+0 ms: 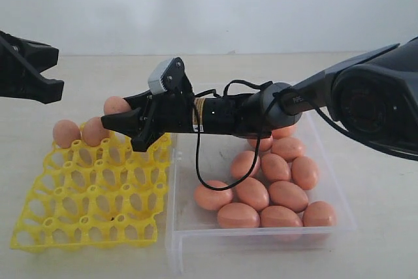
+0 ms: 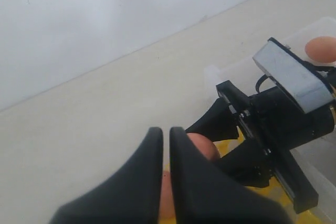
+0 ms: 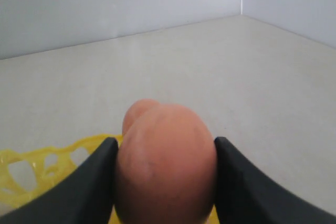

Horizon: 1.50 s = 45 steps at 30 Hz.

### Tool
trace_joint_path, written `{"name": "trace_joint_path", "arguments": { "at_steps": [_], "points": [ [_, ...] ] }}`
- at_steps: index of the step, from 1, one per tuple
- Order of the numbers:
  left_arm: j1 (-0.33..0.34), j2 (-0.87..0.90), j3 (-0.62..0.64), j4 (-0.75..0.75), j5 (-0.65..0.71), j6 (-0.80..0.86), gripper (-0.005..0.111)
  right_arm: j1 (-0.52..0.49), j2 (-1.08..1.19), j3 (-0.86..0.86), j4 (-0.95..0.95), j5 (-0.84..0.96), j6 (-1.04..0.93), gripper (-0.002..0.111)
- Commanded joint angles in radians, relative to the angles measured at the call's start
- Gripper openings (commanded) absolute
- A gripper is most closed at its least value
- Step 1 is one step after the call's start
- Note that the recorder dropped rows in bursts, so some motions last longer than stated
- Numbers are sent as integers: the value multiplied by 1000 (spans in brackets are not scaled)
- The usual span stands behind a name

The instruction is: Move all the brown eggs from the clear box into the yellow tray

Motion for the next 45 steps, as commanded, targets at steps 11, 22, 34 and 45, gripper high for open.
{"name": "trace_joint_path", "arguments": {
  "at_steps": [11, 22, 34, 45],
  "points": [
    [0, -8, 5, -2, -15, 4, 4, 20, 12, -13, -93, 133, 108, 0],
    [0, -8, 5, -2, -11, 4, 4, 53, 12, -73, -158, 262, 249, 0],
    [0, -8, 5, -2, -11, 4, 4, 53, 12, -73, -171, 317, 288, 54],
    [0, -8, 5, -2, -11, 4, 4, 53, -82, -73, -263, 324, 357, 62]
  ]
}}
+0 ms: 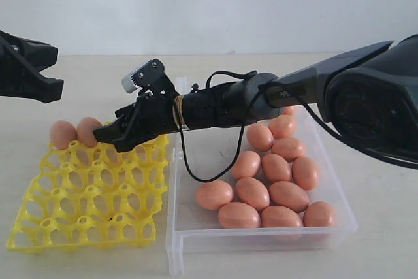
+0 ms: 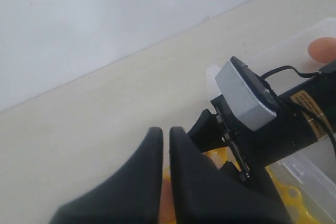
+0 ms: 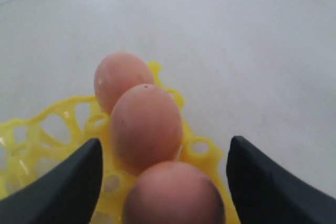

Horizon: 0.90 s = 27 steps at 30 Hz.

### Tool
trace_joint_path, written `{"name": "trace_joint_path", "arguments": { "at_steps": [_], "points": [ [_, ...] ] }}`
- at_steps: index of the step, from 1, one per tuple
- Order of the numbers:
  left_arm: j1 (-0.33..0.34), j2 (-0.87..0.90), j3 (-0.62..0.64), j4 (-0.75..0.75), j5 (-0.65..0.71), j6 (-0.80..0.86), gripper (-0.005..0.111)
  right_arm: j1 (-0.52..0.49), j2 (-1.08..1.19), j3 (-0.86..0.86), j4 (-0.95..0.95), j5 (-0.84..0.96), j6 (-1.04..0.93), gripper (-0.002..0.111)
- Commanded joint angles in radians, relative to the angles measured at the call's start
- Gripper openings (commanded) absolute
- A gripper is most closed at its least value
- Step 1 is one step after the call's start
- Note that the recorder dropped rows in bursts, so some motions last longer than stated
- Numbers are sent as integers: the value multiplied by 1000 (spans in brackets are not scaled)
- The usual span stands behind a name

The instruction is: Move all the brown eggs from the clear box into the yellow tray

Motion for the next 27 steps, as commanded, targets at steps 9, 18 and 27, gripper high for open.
{"name": "trace_joint_path", "arguments": {
  "at_steps": [9, 18, 27],
  "points": [
    [0, -8, 5, -2, -5, 4, 4, -11, -304, 12, -320, 119, 224, 62],
    [0, -8, 5, -6, -5, 4, 4, -148, -538, 31, -497, -178, 681, 37],
    [0, -8, 5, -5, 17, -9, 4, -313, -570, 31, -497, -419, 746, 26]
  ]
}}
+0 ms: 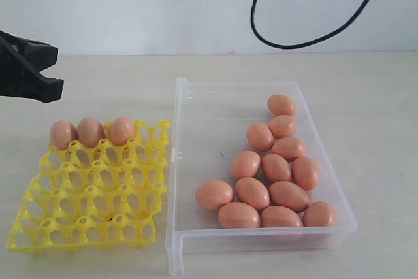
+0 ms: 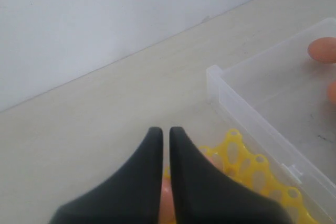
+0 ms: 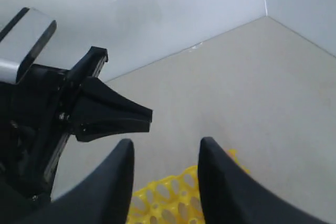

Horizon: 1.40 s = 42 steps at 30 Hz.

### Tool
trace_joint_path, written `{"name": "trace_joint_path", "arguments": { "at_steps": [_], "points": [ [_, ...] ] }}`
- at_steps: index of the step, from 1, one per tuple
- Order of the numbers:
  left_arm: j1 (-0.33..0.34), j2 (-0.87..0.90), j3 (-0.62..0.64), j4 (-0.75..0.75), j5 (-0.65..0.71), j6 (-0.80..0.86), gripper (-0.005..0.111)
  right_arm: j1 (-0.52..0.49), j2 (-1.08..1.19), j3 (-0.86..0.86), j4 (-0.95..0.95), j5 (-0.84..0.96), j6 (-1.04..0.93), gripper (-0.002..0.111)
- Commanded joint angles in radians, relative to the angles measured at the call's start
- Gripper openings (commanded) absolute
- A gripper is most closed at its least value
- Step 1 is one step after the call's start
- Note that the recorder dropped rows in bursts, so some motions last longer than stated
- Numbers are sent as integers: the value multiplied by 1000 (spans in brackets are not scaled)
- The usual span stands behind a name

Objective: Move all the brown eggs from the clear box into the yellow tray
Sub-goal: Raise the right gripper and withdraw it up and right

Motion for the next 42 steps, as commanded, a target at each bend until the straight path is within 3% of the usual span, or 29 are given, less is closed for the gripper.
{"name": "trace_joint_path", "arguments": {
  "at_steps": [1, 4, 19, 27, 31, 39, 42],
  "points": [
    [0, -8, 5, -5, 22, -9, 4, -84, -7, 5, -15, -42, -6, 19],
    [0, -8, 5, -5, 33, -9, 4, -142, -9, 5, -15, -58, -24, 0],
    [0, -8, 5, -5, 19, -9, 4, -474, -9, 117, -15, -103, -28, 0],
    [0, -8, 5, -5, 12, -9, 4, -485, -84, 118, 71, -103, -152, 0],
    [0, -8, 5, -3, 12, -7, 4, -485, -185, 118, -15, -103, -206, 0],
    [0, -8, 5, -3, 10, -7, 4, -473, -424, 144, -15, -103, -349, 0],
    [0, -8, 5, -3, 21, -7, 4, -473, -507, 144, -15, 179, -313, 0]
  ]
}}
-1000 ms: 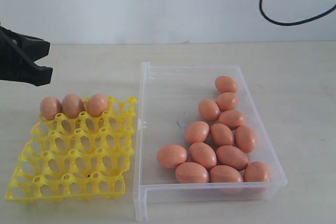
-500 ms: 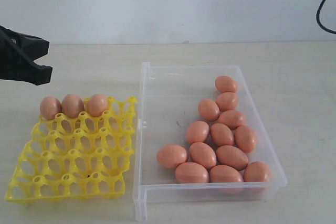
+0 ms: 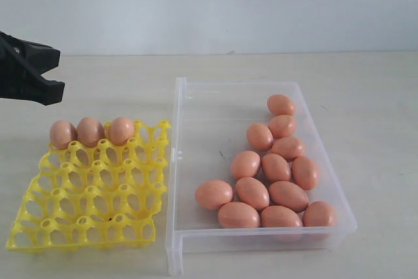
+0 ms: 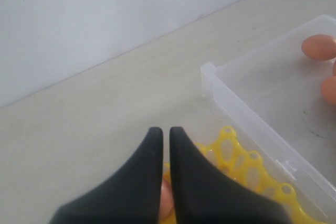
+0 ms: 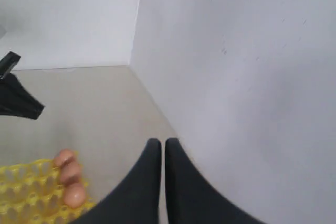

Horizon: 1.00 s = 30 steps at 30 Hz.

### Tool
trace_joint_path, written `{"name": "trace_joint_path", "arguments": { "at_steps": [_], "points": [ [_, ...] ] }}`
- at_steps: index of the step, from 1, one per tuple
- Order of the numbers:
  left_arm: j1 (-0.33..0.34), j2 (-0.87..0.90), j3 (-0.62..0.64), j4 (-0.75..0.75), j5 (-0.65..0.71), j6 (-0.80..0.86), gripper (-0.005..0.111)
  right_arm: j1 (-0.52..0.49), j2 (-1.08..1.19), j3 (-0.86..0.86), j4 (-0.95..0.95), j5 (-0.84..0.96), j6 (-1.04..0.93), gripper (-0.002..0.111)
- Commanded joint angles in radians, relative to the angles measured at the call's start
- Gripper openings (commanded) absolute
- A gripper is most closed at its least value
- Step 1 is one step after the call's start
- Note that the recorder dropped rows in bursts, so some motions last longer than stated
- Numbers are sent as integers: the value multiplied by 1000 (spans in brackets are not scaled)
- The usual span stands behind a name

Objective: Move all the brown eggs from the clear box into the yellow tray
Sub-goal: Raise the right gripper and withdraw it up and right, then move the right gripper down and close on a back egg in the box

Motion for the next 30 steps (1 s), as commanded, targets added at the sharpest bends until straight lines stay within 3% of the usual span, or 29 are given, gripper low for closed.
{"name": "trace_joint_path", "arguments": {
  "at_steps": [1, 4, 7, 16, 19, 25, 30],
  "points": [
    [0, -8, 5, -3, 2, -5, 4, 1, -128, 4, 3, 389, 45, 0],
    [0, -8, 5, -3, 2, -5, 4, -3, -187, 4, 3, 702, 145, 0],
    [0, -8, 5, -3, 2, -5, 4, -14, -224, 6, 3, 874, 120, 0],
    [0, -8, 5, -3, 18, -5, 4, -14, -310, 63, 3, 1358, -176, 0],
    [0, -8, 5, -3, 16, -5, 4, -14, -329, 114, 100, 1545, -389, 0],
    [0, -8, 5, -3, 19, -5, 4, -14, -293, 125, 866, 1839, -1148, 0],
    [0, -8, 5, -5, 33, -5, 4, -12, -204, 125, 1876, 1989, -1852, 0]
  ]
}}
